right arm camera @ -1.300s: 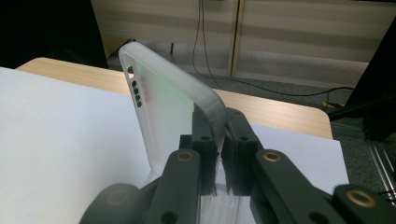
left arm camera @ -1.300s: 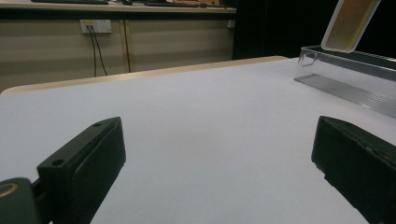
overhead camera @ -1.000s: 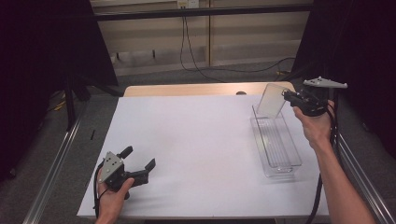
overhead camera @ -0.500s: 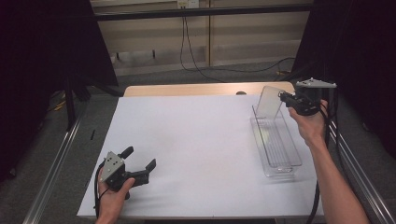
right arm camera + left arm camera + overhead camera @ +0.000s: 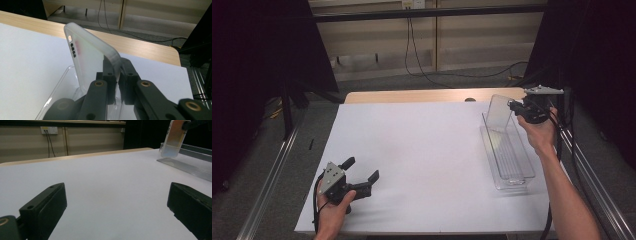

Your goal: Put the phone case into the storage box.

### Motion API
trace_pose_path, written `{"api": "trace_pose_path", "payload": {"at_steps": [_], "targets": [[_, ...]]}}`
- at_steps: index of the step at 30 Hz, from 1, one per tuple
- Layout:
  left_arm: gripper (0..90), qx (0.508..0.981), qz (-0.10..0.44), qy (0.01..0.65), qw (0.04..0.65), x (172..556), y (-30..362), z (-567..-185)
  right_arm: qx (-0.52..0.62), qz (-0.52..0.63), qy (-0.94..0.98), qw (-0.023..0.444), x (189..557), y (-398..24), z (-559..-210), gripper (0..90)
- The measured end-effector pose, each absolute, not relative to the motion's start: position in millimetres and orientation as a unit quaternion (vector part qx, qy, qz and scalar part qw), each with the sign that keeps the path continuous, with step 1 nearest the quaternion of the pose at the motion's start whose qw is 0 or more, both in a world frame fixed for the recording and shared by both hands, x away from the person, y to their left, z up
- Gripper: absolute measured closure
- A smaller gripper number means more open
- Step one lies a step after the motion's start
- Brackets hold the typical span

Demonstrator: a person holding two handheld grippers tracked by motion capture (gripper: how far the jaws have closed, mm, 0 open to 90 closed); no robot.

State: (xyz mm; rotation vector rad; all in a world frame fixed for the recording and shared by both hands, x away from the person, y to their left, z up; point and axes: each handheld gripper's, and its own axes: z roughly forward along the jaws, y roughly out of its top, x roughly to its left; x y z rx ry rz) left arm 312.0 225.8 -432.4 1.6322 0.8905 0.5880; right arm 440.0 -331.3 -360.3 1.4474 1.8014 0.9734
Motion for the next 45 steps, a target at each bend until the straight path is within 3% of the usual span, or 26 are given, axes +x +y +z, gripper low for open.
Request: {"api": "trace_pose_path", "payload": {"at_steps": [18, 32, 45], "targets": [[2.5, 0.694, 0.249, 0.376, 0.561, 311.4, 225.4, -432.3, 0.541, 0.357, 0.698, 0.304, 448.2, -330.0, -365.4, 84.4], [2.5, 0.698, 0.250, 0.372, 0.558, 311.4, 224.8, -432.1, 0.535, 0.316, 0.737, 0.267, 460.1, -334.1, -353.5, 84.5], [2.5, 0.702, 0.247, 0.371, 0.555, 313.3, 220.4, -433.8, 0.510, 0.325, 0.747, 0.277, 467.3, -336.5, -355.5, 84.5]]}}
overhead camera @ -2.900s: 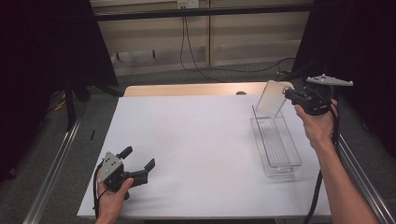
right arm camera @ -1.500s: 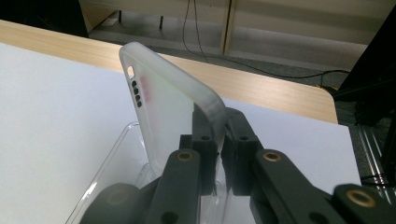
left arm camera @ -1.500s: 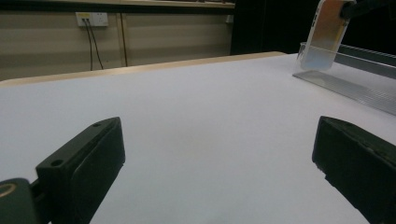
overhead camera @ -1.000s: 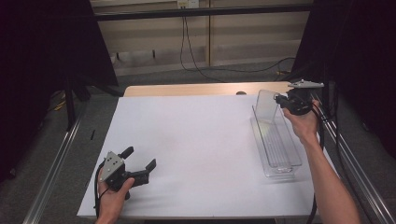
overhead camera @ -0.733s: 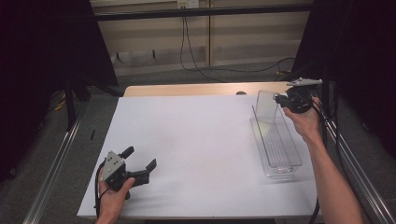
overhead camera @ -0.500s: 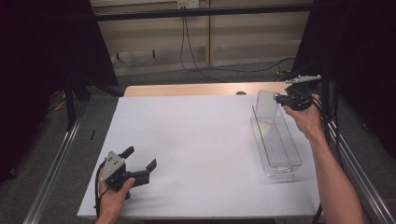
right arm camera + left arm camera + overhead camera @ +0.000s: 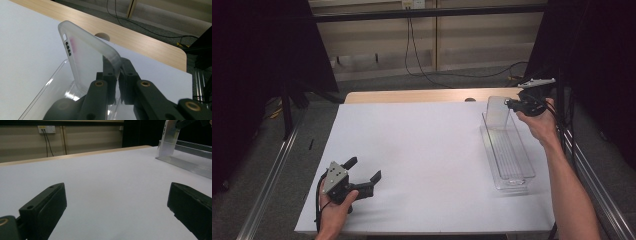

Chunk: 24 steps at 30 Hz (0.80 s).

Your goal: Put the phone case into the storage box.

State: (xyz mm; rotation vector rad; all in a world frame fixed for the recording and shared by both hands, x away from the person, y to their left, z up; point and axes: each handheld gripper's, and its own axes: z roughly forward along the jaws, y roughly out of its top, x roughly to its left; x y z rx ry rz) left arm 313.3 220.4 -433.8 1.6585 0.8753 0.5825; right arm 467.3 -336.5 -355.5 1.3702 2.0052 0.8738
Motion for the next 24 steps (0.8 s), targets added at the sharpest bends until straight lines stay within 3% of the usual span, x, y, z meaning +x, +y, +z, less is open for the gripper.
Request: {"api": "trace_pose_path", "payload": {"at_steps": [24], "targets": [[2.4, 0.708, 0.242, 0.361, 0.557, 313.6, 216.4, -433.8, 0.525, 0.356, 0.734, 0.243, 482.6, -351.8, -360.9, 83.3]]}}
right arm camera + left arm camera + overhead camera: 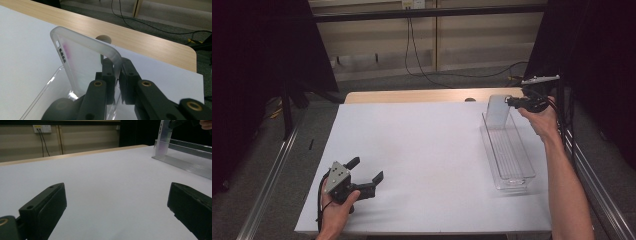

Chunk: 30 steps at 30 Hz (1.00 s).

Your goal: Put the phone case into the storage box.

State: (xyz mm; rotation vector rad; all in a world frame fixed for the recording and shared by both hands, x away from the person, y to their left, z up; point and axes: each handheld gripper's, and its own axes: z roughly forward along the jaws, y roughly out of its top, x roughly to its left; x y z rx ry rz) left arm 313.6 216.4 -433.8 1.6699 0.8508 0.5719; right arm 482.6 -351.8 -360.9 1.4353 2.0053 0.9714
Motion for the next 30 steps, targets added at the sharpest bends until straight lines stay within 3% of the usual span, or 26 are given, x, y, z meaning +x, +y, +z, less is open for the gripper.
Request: {"api": "trace_pose_path", "payload": {"at_steps": [14, 30], "targets": [[2.4, 0.708, 0.243, 0.362, 0.556, 313.5, 217.9, -433.8, 0.531, 0.360, 0.730, 0.238, 484.0, -353.5, -361.5, 82.6], [2.4, 0.705, 0.243, 0.365, 0.557, 313.4, 218.8, -434.0, 0.532, 0.365, 0.724, 0.244, 482.1, -355.0, -359.7, 71.4]]}}
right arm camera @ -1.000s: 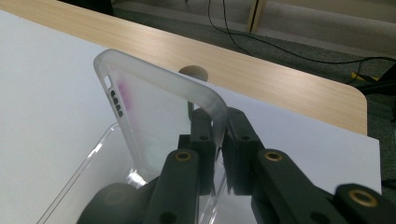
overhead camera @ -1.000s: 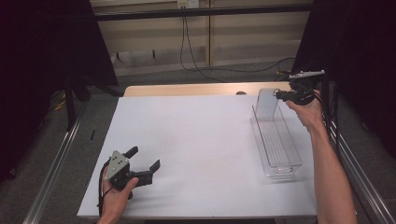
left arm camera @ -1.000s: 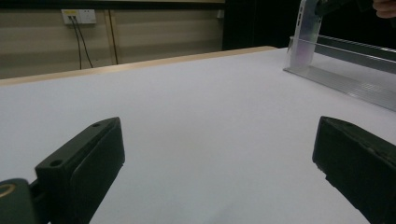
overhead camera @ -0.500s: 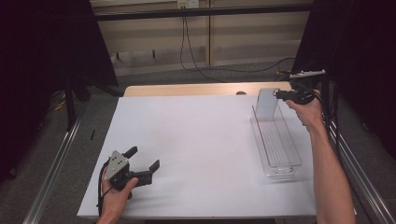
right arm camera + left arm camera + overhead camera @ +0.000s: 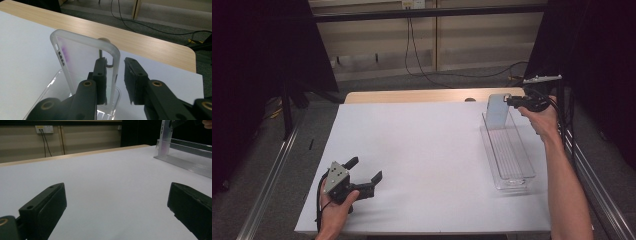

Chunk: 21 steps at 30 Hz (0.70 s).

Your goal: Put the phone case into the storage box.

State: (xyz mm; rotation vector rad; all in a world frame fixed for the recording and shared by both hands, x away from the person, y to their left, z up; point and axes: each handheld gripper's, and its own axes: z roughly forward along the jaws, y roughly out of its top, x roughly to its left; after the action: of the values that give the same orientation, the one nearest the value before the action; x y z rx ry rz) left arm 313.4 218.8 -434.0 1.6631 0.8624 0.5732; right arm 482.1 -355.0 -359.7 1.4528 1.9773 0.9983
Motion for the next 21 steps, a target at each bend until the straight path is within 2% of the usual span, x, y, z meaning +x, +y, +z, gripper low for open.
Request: {"api": "trace_pose_path", "payload": {"at_steps": [12, 15, 18, 21], "targets": [[2.4, 0.706, 0.244, 0.365, 0.556, 313.3, 218.4, -433.9, 0.536, 0.368, 0.716, 0.253, 477.6, -356.6, -358.3, 53.6], [2.4, 0.704, 0.243, 0.366, 0.558, 313.2, 218.4, -433.8, 0.539, 0.368, 0.713, 0.256, 477.2, -355.8, -358.8, 45.4], [2.4, 0.704, 0.246, 0.364, 0.558, 312.6, 219.5, -433.1, 0.541, 0.362, 0.714, 0.258, 477.1, -354.1, -361.0, 29.0], [2.4, 0.702, 0.248, 0.366, 0.558, 312.5, 220.6, -432.9, 0.542, 0.367, 0.708, 0.266, 475.8, -353.2, -362.6, 21.3]]}}
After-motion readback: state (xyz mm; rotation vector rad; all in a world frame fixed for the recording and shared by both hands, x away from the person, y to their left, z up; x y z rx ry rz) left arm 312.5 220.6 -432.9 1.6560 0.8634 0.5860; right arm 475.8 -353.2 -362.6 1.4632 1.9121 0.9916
